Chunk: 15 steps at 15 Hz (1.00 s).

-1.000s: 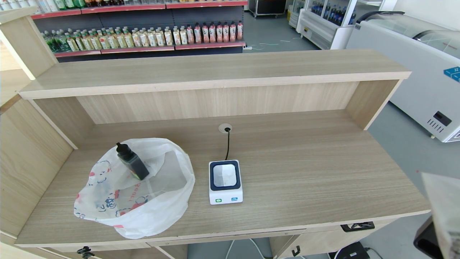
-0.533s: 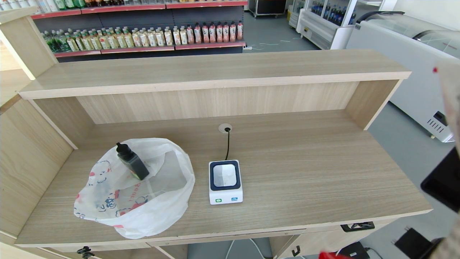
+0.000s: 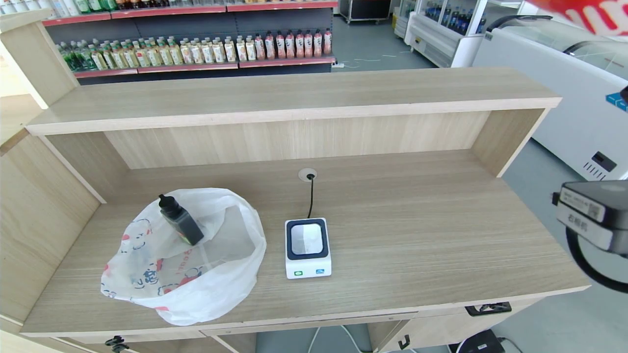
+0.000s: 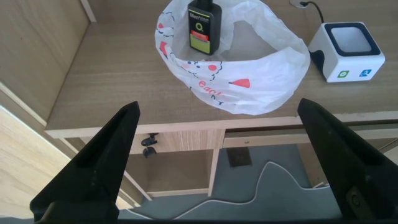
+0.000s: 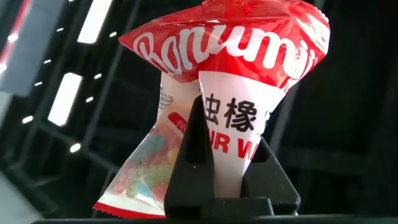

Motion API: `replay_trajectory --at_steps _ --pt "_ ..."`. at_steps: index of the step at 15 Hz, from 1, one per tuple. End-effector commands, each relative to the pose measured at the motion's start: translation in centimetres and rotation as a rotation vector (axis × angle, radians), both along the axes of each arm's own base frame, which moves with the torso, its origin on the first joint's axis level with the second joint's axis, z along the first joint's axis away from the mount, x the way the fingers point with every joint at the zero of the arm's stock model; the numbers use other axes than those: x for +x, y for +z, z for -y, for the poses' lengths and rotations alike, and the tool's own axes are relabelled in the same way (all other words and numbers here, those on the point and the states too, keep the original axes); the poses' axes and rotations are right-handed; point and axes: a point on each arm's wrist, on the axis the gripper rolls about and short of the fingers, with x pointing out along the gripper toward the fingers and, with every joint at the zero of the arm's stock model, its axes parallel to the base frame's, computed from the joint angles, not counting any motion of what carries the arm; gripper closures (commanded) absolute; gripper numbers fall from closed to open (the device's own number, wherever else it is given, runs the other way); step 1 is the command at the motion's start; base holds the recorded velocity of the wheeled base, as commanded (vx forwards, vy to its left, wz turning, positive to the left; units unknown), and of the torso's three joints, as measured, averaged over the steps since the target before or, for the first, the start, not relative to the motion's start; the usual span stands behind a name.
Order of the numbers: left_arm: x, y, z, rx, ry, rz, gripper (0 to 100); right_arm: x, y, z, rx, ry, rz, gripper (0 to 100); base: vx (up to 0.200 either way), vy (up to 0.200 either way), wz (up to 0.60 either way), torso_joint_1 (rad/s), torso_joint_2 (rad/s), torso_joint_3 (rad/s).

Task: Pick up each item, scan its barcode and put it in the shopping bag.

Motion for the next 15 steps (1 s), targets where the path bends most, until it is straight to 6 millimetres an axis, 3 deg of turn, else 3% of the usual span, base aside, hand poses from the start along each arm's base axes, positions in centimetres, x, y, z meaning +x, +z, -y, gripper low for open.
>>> replay_trajectory --at_steps 1,2,6,7,10,15 --pt "0.0 0.0 0.0 -0.001 0.000 0.000 0 0.1 -0.3 0.5 0.135 -0.038 -0.159 100 0.000 0.000 0.00 0.000 0.00 0.000" --pt "0.0 0.0 0.0 -0.001 0.000 0.000 0 0.6 -0.7 0.9 0.289 -0.099 -0.325 100 0.000 0.000 0.00 0.000 0.00 0.000" --pt "0.0 0.0 0.0 0.000 0.000 0.000 0 1.9 -2.1 1.4 0.739 -0.260 -0.708 100 0.000 0.000 0.00 0.000 0.00 0.000" --pt "0.0 0.0 0.0 -0.001 0.000 0.000 0 2.6 -3.1 1.2 0.921 -0.258 -0.886 100 0.000 0.000 0.00 0.000 0.00 0.000" --pt "0.0 0.0 0.0 -0.001 0.000 0.000 0 3.5 -5.3 0.7 1.189 -0.171 -1.181 100 0.000 0.000 0.00 0.000 0.00 0.000" --pt "0.0 0.0 0.0 -0.001 0.000 0.000 0 4.9 -5.6 2.9 1.259 -0.289 -1.138 100 0.000 0.000 0.00 0.000 0.00 0.000"
